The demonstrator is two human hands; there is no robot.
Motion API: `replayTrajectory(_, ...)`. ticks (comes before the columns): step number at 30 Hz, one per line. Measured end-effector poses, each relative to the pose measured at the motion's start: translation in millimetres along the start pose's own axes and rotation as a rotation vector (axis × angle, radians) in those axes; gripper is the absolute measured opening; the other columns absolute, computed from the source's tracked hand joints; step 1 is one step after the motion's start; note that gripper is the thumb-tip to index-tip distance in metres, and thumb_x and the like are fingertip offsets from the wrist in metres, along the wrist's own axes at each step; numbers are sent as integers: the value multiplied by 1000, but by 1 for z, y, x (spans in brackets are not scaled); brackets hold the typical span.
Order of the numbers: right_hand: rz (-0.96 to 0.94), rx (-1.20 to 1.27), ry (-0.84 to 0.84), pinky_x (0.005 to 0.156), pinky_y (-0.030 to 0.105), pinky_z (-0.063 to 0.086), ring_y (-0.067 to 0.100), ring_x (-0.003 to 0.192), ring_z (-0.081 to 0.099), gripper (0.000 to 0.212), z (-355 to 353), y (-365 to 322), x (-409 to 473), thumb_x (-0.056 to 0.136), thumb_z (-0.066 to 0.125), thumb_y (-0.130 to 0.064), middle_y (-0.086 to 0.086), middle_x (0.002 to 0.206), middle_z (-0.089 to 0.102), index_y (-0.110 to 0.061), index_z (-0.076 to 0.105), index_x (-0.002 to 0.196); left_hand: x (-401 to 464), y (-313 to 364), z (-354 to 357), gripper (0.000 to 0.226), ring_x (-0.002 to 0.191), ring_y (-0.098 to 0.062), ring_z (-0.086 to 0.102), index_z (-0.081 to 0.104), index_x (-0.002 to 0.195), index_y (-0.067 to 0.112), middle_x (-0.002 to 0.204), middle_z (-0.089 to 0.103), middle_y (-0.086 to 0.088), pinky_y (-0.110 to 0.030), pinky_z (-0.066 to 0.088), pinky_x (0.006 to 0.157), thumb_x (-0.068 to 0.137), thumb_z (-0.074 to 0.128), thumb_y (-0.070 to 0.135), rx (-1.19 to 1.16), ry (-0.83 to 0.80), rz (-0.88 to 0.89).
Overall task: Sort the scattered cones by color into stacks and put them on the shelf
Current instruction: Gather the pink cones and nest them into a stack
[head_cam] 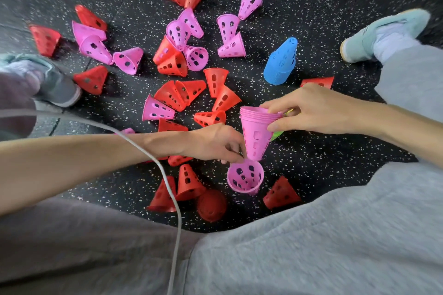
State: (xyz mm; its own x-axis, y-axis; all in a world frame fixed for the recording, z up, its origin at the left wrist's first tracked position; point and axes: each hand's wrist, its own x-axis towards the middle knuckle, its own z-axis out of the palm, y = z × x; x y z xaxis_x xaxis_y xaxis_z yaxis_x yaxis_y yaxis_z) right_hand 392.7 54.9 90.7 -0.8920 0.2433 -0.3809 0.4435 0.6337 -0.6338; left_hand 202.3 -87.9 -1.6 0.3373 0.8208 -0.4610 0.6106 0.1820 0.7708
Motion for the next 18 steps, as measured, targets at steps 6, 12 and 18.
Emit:
replayTrajectory(6, -53, 145, 9, 76, 7, 47, -23, 78, 61, 18, -7, -9, 19, 89, 75, -29, -30, 135, 57, -28, 78, 107, -20, 0, -46, 12, 70, -26, 73, 68, 95, 23, 78, 77, -4, -35, 58, 66, 94, 68, 11, -148, 144, -126)
replayTrajectory(12, -95, 181, 22, 73, -2, 38, -29, 66, 52, 31, -9, -14, 28, 91, 74, -22, -15, 145, 53, -50, 62, 84, -23, -4, -71, 10, 65, -16, 69, 70, 103, 18, 75, 75, -3, -22, 55, 62, 98, 66, 10, -356, 128, -199)
replayTrajectory(18, -117, 129, 33, 81, -4, 35, -38, 78, 46, 36, -11, -15, 44, 87, 77, -21, 1, 149, 54, -50, 60, 76, -19, -12, -75, 13, 69, -12, 65, 70, 107, 2, 85, 74, -10, -17, 53, 63, 97, 64, 8, -698, 98, -219)
